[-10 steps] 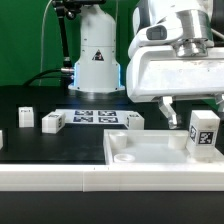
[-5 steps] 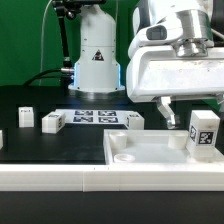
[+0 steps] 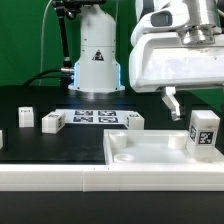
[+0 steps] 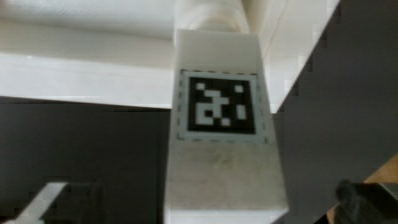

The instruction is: Assemble one leg

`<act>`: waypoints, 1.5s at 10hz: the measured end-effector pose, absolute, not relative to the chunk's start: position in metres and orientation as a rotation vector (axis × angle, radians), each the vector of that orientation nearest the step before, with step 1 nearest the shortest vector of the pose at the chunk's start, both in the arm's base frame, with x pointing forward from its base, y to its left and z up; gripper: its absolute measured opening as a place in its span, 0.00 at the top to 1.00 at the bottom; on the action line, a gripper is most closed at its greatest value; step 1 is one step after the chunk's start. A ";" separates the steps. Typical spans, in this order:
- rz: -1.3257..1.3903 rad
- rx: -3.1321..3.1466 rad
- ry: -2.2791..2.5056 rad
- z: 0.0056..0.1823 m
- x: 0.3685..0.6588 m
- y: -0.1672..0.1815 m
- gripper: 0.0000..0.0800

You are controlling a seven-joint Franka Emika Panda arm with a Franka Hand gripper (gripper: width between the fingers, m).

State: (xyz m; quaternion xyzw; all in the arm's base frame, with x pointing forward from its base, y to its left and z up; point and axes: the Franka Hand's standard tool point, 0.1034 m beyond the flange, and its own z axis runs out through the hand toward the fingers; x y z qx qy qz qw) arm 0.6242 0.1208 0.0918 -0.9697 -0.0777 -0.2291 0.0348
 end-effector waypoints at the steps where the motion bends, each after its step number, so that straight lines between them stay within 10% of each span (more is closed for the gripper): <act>1: -0.576 -2.999 -0.247 0.091 0.622 0.124 0.19; 12: 0.047 -3.037 -0.216 0.093 0.638 0.115 0.19; 15: 0.042 -3.037 -0.217 0.093 0.638 0.115 0.64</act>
Offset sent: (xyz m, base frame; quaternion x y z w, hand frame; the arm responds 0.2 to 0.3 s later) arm 0.0164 -0.0134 0.0030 -0.0045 -0.2031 0.0126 0.9791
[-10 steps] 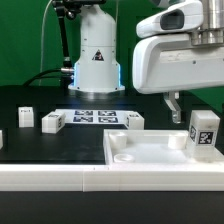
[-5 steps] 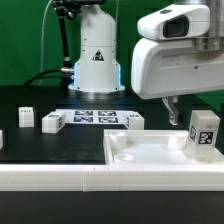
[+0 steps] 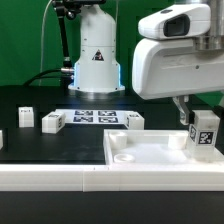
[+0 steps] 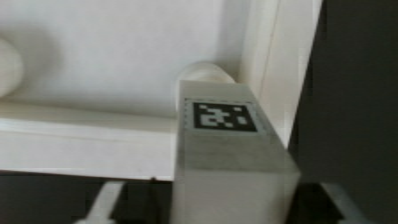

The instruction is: Assemble one leg

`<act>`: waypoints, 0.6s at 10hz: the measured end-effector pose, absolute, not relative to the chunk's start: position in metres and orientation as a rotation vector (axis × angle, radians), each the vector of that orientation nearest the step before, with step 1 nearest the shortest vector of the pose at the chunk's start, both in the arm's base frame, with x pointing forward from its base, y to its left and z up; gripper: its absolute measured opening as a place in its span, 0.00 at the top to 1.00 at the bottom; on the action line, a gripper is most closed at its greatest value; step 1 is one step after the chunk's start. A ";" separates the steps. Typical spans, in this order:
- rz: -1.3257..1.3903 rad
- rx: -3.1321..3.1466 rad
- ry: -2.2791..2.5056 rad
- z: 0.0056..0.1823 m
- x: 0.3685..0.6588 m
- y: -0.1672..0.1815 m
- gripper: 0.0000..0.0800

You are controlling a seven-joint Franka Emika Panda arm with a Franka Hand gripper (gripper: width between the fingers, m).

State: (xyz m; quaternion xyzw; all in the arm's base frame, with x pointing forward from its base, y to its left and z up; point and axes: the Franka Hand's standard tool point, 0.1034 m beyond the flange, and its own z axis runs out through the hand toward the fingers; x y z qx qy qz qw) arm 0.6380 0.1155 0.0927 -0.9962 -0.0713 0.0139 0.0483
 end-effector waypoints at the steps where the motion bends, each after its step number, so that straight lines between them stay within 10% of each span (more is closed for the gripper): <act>1: 0.042 -3.037 -0.217 0.093 0.638 0.115 0.64; 6: 0.049 -3.046 0.027 0.092 0.638 0.115 0.64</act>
Offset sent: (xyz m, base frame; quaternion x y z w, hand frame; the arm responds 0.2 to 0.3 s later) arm 0.0000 0.0000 0.0000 0.0000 0.0000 0.0000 1.0000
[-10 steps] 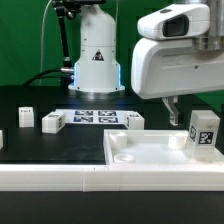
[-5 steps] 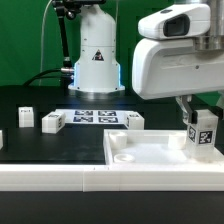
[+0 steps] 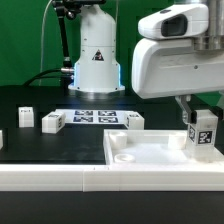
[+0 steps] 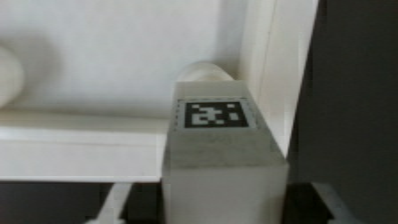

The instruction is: Assemble one leg

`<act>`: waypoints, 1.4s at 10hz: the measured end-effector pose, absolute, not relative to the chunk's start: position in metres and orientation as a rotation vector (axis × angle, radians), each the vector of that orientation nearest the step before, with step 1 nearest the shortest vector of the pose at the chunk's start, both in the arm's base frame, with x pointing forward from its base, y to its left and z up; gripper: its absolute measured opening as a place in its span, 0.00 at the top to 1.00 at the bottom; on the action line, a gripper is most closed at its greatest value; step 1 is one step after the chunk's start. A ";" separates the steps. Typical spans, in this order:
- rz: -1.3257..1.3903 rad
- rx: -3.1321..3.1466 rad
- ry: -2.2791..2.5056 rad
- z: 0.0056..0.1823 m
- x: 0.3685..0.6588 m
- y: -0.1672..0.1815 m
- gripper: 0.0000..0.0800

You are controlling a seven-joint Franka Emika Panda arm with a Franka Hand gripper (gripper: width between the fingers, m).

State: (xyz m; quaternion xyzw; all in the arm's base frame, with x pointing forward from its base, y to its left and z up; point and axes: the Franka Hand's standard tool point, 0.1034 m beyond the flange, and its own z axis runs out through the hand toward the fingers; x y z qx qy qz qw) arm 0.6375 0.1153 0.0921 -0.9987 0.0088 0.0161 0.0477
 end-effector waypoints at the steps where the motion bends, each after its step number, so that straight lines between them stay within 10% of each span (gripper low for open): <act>1: 0.027 -3.046 0.203 0.092 0.635 0.115 0.64; 14: 0.035 -2.522 1.784 0.091 0.631 0.115 0.64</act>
Offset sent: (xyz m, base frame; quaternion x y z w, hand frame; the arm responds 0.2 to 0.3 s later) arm -0.0013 -0.0002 -0.0004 0.0055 0.0027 0.2562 0.9666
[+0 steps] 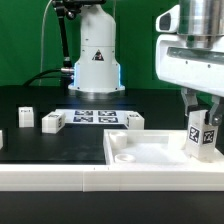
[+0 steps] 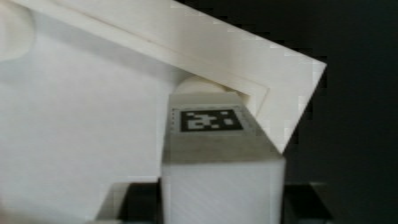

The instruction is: Assemble one leg

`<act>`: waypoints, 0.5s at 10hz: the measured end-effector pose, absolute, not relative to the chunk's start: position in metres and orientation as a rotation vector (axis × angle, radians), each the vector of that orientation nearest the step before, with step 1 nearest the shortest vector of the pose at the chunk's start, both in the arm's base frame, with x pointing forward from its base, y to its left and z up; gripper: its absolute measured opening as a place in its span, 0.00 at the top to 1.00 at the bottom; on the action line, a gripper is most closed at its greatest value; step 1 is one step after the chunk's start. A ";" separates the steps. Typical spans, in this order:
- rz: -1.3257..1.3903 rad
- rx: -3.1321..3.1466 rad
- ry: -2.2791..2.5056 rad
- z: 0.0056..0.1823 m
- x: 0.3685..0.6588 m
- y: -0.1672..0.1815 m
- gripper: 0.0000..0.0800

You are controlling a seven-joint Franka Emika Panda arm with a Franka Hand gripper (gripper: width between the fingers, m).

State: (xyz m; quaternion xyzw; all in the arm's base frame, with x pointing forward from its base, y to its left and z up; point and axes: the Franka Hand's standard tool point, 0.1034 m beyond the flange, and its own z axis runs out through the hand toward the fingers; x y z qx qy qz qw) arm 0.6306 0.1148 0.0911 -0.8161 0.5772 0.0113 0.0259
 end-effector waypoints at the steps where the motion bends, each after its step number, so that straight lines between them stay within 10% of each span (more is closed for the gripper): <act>1: 0.034 -2.532 1.771 0.091 0.630 0.116 0.64; 2: 0.033 -2.565 1.723 0.091 0.630 0.116 0.64; 3: 0.029 -2.573 1.699 0.091 0.631 0.116 0.34; 5: 0.009 -2.708 1.466 0.089 0.631 0.115 0.24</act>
Offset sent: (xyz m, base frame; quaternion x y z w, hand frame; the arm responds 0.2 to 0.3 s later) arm 0.0006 -0.0035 -0.0004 0.0294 -0.0145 -0.0344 0.9989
